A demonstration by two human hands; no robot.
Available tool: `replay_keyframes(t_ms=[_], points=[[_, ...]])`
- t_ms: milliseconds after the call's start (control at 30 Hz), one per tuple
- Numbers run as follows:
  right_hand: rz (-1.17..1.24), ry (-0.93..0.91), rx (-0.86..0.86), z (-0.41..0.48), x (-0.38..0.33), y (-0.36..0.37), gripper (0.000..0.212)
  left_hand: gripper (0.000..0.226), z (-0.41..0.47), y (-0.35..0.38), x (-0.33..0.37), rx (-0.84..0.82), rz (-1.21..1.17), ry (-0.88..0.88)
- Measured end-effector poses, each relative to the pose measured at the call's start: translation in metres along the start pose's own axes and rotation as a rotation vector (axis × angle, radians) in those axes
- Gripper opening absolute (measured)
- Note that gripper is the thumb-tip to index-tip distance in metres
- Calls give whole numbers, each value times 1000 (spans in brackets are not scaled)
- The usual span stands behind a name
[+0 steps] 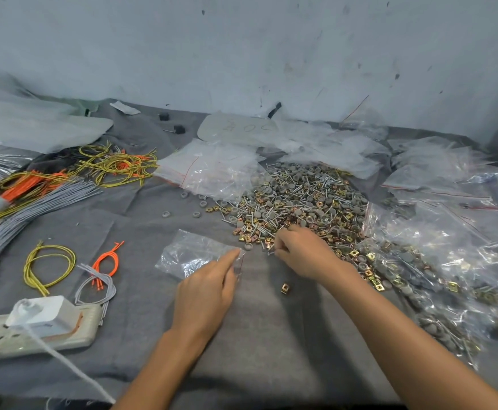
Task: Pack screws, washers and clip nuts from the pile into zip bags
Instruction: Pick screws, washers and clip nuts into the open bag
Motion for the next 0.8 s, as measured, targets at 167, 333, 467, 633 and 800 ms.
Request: replay_keyframes(t_ms=[167,333,467,633,800], points=[[-92,-49,-59,-6,-4,0,11,35,-3,0,-2,63,-6,23],[171,-60,-91,-34,-18,-13,17,39,-3,-1,-4,86,-6,23],[111,-194,-96,-57,-53,-6,14,41,-2,4,-8,61,-31,7],[-11,-276,30,-56,-85,7,16,43,-3,4,-11,77,-81,-11],[300,-173,73,-54,-91,9,14,43,-3,2,-16,116,-149,-41]])
Point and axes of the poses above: each hand's wrist, its own z-axis towards the middle knuckle, its own y-axis out of the palm, x = y × z, the point moved 7 cm from there along z, towards the middle knuckle, and after that the axes turned 10 degrees about y, right-handed, at the moved point
